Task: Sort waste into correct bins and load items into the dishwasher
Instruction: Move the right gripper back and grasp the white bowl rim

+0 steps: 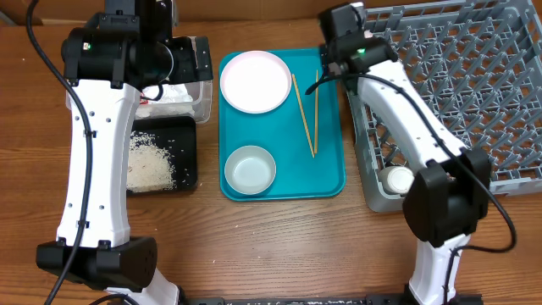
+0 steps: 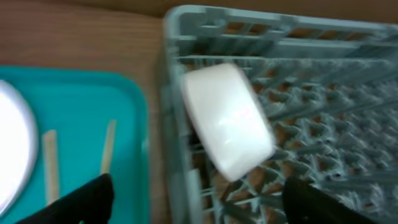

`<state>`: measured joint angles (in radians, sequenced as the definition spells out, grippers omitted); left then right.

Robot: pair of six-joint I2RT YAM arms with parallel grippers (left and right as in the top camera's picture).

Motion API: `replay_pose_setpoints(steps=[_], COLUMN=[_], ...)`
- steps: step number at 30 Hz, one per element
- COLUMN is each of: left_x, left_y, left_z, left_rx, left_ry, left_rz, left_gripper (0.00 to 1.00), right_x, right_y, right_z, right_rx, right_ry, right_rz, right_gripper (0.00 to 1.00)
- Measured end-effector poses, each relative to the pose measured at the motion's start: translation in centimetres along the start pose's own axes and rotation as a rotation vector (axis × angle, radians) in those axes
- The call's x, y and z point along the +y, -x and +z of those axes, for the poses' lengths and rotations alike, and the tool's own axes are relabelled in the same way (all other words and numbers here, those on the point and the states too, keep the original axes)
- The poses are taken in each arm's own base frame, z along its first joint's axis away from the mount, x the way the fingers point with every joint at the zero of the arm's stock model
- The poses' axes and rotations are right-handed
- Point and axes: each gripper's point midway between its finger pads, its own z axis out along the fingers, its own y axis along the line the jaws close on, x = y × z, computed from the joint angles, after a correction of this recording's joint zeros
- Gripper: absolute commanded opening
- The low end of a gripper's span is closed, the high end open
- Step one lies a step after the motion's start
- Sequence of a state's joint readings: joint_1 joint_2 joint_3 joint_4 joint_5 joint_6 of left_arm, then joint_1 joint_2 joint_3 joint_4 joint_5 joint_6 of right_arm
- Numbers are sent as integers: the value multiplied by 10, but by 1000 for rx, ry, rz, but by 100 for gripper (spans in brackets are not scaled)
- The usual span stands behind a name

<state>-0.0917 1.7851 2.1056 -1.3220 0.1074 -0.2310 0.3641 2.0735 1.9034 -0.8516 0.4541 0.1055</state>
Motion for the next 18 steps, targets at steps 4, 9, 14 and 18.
replay_pose_setpoints(steps=[4,9,14,18], left_x=[0,0,0,0], left_y=[0,0,0,0], left_z=[0,0,0,0], left_rx=[0,0,1,1], left_ry=[0,0,0,0], left_rz=[0,0,0,0], left_gripper=[100,100,100,100], right_x=[48,111,155,184], right_y=[-26,-70,-142,-189], right_z=[-19,-45,-52,-59], right_rx=[128,309,532,651], right_ry=[331,698,792,782], right_rz=[-12,10,69,86], right_gripper=[81,69,61,59])
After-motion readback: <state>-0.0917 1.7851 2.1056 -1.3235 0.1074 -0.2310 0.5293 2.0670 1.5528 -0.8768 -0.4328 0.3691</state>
